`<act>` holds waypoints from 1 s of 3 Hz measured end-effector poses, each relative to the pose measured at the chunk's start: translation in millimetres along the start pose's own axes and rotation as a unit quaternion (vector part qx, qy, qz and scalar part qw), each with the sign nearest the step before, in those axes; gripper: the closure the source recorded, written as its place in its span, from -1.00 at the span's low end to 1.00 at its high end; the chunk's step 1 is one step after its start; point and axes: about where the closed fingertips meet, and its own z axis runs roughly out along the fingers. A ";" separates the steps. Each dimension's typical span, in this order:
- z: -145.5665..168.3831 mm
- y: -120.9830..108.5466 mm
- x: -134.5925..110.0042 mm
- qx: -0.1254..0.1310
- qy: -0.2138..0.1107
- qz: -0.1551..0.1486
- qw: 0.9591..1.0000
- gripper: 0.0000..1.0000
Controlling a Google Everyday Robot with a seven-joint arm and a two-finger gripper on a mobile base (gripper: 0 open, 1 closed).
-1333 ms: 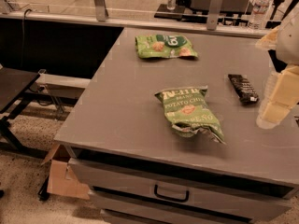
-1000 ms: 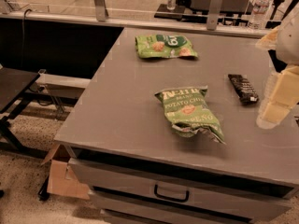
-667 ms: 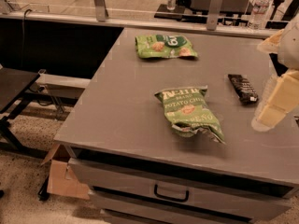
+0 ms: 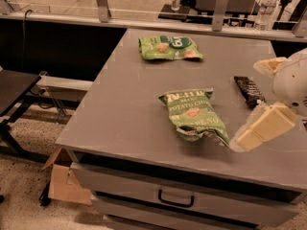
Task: Move green jalapeno chip bag near green rice chip bag
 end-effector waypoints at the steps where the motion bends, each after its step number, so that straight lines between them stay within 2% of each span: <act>1: 24.7 4.7 -5.1 0.021 -0.040 0.013 0.999 -1.00; 2: 50.9 14.3 -5.2 0.022 -0.055 0.031 0.998 -1.00; 3: 70.5 24.6 -6.6 0.016 -0.057 0.033 0.998 -1.00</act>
Offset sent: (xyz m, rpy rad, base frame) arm 0.0154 0.0445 -0.0720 0.1630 -0.0493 -0.0860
